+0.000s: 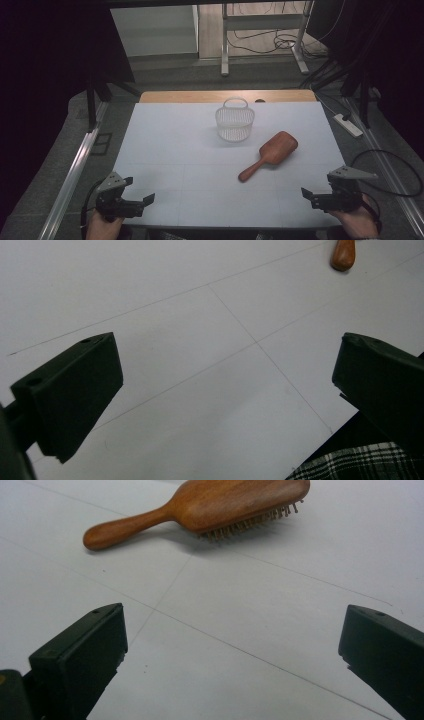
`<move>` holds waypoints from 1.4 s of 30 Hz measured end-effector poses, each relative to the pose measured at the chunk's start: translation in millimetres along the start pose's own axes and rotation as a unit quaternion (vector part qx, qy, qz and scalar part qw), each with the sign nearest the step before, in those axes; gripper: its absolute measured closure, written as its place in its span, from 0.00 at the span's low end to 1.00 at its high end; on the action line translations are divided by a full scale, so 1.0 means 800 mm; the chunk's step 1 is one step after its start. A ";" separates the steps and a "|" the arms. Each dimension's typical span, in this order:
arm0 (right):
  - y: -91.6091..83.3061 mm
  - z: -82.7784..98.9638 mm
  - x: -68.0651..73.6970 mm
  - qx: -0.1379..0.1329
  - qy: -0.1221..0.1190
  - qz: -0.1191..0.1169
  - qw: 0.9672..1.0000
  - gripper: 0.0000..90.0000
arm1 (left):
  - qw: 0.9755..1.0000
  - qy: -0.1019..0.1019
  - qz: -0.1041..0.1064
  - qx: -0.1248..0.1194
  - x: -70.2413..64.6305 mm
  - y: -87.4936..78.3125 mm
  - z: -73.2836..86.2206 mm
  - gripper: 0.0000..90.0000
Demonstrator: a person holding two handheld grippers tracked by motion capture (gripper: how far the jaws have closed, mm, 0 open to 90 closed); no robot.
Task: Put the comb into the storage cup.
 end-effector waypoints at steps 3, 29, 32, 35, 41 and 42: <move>0.000 0.000 0.001 0.002 -0.005 0.003 1.000 0.00 | 1.000 -0.001 0.001 -0.001 0.000 0.000 0.000 0.00; 0.003 -0.001 0.002 0.006 -0.004 -0.010 1.000 0.00 | 1.000 -0.002 0.005 -0.006 0.000 -0.002 0.001 0.00; 0.002 -0.002 0.004 0.007 0.000 -0.017 1.000 0.00 | 1.000 -0.002 0.006 -0.006 0.000 -0.002 0.001 0.00; -0.001 -0.007 0.008 -0.001 -0.004 -0.029 1.000 0.00 | 1.000 -0.002 0.005 -0.006 0.000 -0.002 0.001 0.00; -0.001 -0.009 0.009 -0.002 -0.011 -0.036 0.999 0.00 | 1.000 -0.003 0.005 -0.006 0.000 -0.002 0.001 0.00; -0.001 -0.010 0.009 0.001 -0.011 -0.040 0.999 0.00 | 1.000 -0.003 0.006 -0.007 0.000 -0.002 0.001 0.00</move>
Point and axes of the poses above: each handheld gripper's, and its own axes: y roughly forward along the jaws, z roughly out of its underside, x roughly to its left, the point moved 7 cm from there along y, roughly forward along the jaws, and after that the axes turned 15 degrees about z, right-handed, at the moved point
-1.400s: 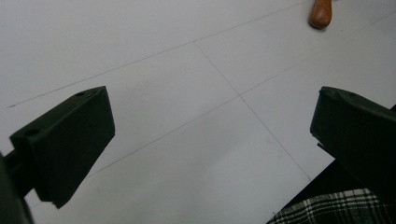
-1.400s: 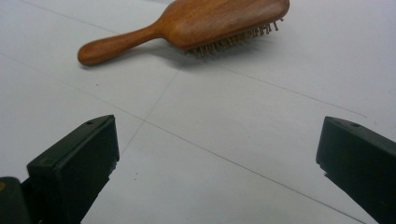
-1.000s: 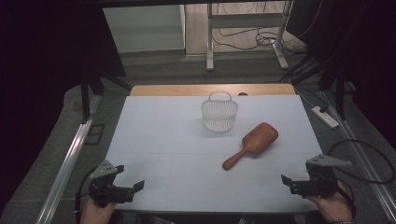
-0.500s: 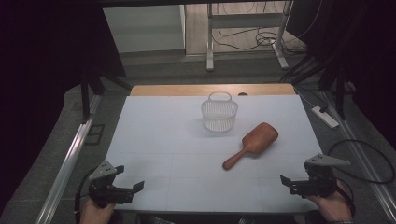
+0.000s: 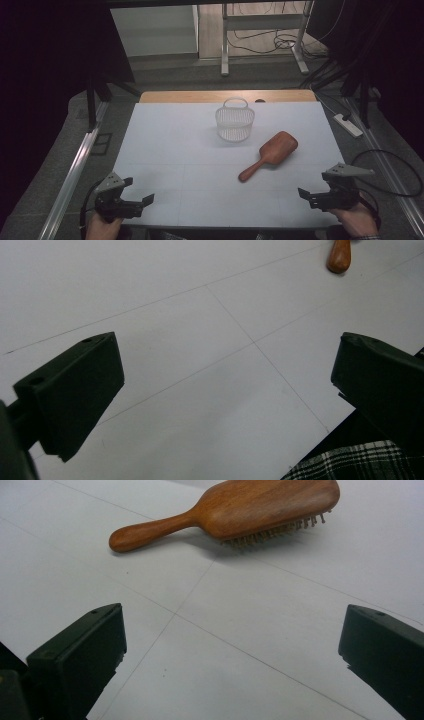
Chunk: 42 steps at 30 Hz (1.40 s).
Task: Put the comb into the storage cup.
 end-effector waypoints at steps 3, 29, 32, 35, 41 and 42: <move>0.000 -0.001 0.001 0.000 -0.003 -0.005 1.000 0.00 | 1.000 -0.002 -0.001 -0.001 0.000 0.000 0.000 0.01; 0.015 -0.024 0.022 0.009 -0.023 -0.030 0.999 0.00 | 1.000 -0.006 0.001 -0.002 0.001 -0.001 0.000 0.01; 0.017 -0.027 0.023 0.007 -0.026 -0.031 0.999 0.00 | 1.000 -0.006 0.001 -0.003 0.001 -0.001 0.000 0.01; 0.020 -0.030 0.026 0.010 -0.028 -0.033 0.999 0.00 | 1.000 -0.007 0.001 -0.003 0.002 -0.001 0.000 0.01; 0.026 -0.035 0.032 0.014 -0.033 -0.038 0.999 0.00 | 1.000 -0.007 0.001 -0.004 0.002 -0.001 0.000 0.01; 0.028 -0.036 0.033 0.015 -0.034 -0.038 0.999 0.00 | 1.000 -0.007 0.002 -0.005 0.002 -0.001 0.000 0.01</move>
Point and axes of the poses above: each handheld gripper's, and its own axes: y roughly forward along the jaws, z roughly out of its underside, x roughly to its left, the point moved 7 cm from there along y, roughly forward along the jaws, and after that the axes turned 15 degrees about z, right-handed, at the moved point
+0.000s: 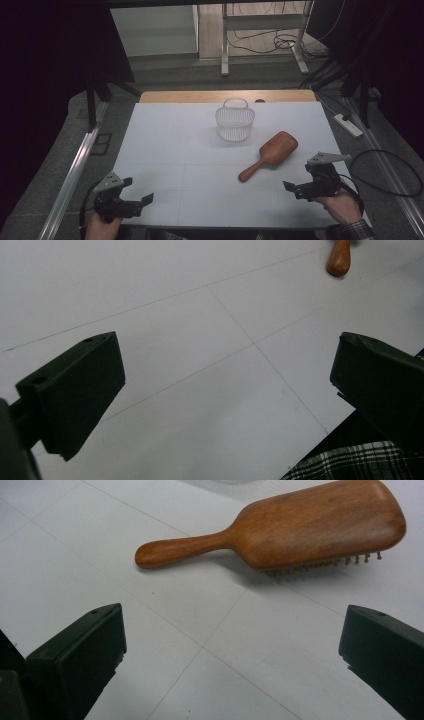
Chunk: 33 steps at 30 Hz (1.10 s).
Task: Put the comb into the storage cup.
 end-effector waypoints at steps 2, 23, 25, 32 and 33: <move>0.003 -0.002 0.002 0.001 -0.002 -0.002 1.000 0.00 | 1.000 0.000 0.001 0.000 0.000 0.000 0.000 0.01; 0.022 -0.022 0.020 0.000 -0.025 -0.014 1.000 0.00 | 1.000 -0.002 0.002 -0.002 0.000 -0.001 0.000 0.01; 0.024 -0.025 0.022 0.000 -0.026 -0.015 1.000 0.00 | 1.000 -0.002 0.002 -0.003 0.001 -0.001 0.000 0.01; 0.032 -0.032 0.028 0.001 -0.037 -0.018 0.999 0.00 | 1.000 -0.002 0.002 -0.003 0.001 -0.001 0.000 0.01; 0.033 -0.033 0.028 0.003 -0.037 -0.019 0.999 0.00 | 1.000 -0.002 0.003 -0.003 0.001 -0.001 0.000 0.01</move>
Point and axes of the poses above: each handheld gripper's, and its own axes: y roughly forward along the jaws, z roughly out of its underside, x roughly to its left, the point moved 7 cm from there along y, roughly forward along the jaws, and after that the axes turned 15 degrees about z, right-handed, at the moved point
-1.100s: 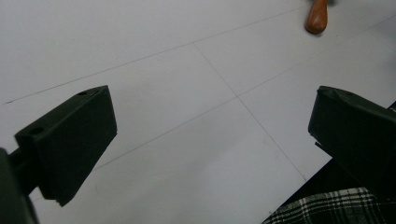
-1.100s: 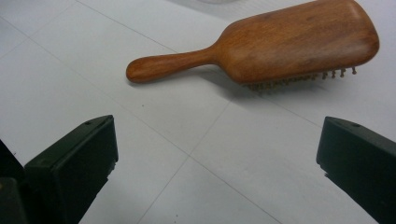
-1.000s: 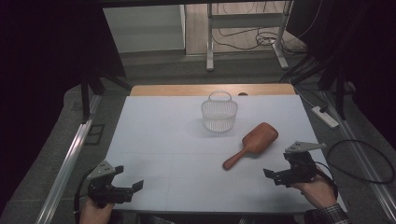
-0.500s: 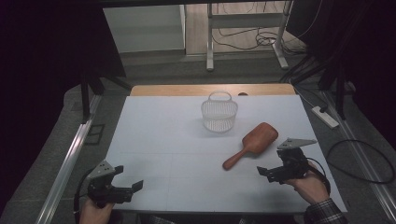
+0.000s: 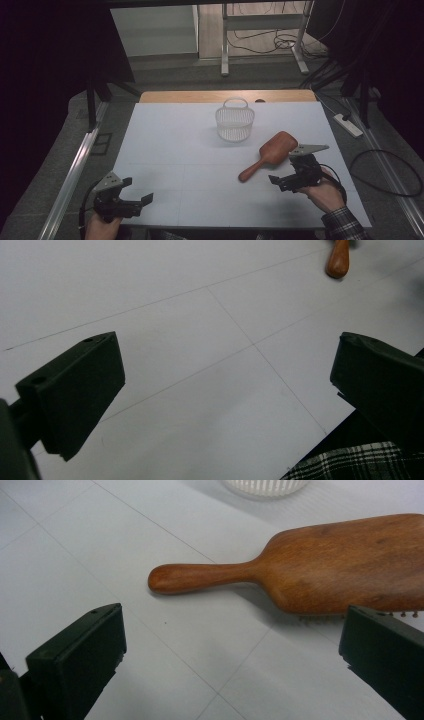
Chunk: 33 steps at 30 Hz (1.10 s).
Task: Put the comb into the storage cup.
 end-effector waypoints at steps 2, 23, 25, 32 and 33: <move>0.002 -0.002 0.001 0.004 0.001 -0.004 1.000 0.00 | 1.000 -0.001 0.000 -0.001 0.000 0.000 0.000 0.01; 0.022 -0.018 0.008 0.017 -0.004 -0.008 1.000 0.00 | 1.000 -0.001 0.002 -0.001 0.000 0.000 0.000 0.01; 0.023 -0.019 0.008 0.018 -0.004 -0.009 1.000 0.00 | 1.000 -0.001 0.002 -0.001 0.000 0.000 0.000 0.01; 0.029 -0.023 0.011 0.024 -0.007 -0.013 1.000 0.00 | 1.000 -0.001 0.003 -0.001 0.000 0.000 0.000 0.01; 0.029 -0.024 0.012 0.024 -0.005 -0.013 1.000 0.00 | 1.000 -0.001 0.003 -0.001 0.000 0.000 0.000 0.01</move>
Point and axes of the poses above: each handheld gripper's, and its own axes: y roughly forward along the jaws, z roughly out of its underside, x roughly to its left, the point moved 7 cm from there along y, roughly forward along the jaws, and after that the axes turned 15 degrees about z, right-handed, at the moved point
